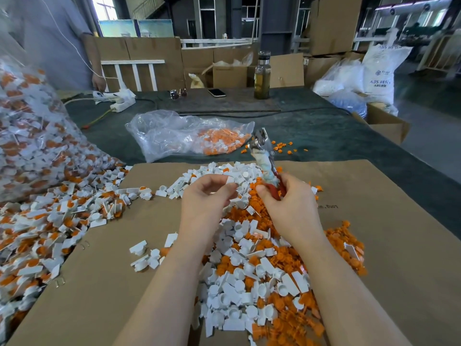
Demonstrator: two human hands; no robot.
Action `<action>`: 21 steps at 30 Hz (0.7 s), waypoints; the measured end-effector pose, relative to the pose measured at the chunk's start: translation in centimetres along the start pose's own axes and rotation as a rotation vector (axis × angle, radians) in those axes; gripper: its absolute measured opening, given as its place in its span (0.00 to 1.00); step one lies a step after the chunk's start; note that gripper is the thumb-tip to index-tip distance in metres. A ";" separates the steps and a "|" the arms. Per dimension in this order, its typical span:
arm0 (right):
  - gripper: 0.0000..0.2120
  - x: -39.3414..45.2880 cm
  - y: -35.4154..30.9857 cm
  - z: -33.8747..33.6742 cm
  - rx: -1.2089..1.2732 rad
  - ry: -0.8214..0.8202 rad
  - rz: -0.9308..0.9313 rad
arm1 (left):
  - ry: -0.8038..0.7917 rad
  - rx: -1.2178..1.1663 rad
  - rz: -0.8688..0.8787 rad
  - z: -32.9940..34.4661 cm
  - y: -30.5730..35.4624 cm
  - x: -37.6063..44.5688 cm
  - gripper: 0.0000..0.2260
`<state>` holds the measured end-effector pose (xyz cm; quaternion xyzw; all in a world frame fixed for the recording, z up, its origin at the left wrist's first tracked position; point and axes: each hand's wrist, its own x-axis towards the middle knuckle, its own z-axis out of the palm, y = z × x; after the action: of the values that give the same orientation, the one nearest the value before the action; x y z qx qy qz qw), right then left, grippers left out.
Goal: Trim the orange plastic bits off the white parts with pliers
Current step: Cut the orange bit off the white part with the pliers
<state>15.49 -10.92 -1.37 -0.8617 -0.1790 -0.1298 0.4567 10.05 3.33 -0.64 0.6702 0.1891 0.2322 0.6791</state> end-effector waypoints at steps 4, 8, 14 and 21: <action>0.06 -0.3 -0.5 0.3 0.041 0.017 -0.044 | 0.028 -0.085 -0.031 0.4 0.2 -0.3 0.03; 0.06 -0.4 -0.7 0.6 0.065 0.027 -0.059 | 0.000 -0.168 -0.056 0.5 0.5 -0.6 0.04; 0.07 -0.7 -0.8 0.7 0.008 0.097 -0.072 | -0.014 -0.073 0.004 0.9 0.6 -0.9 0.04; 0.07 -0.7 -0.8 0.8 -0.012 0.187 -0.080 | -0.013 0.062 0.110 1.3 0.8 -1.4 0.06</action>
<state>14.52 -9.99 -1.47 -0.8408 -0.1692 -0.2287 0.4605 9.61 1.48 0.10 0.7018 0.1549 0.2589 0.6453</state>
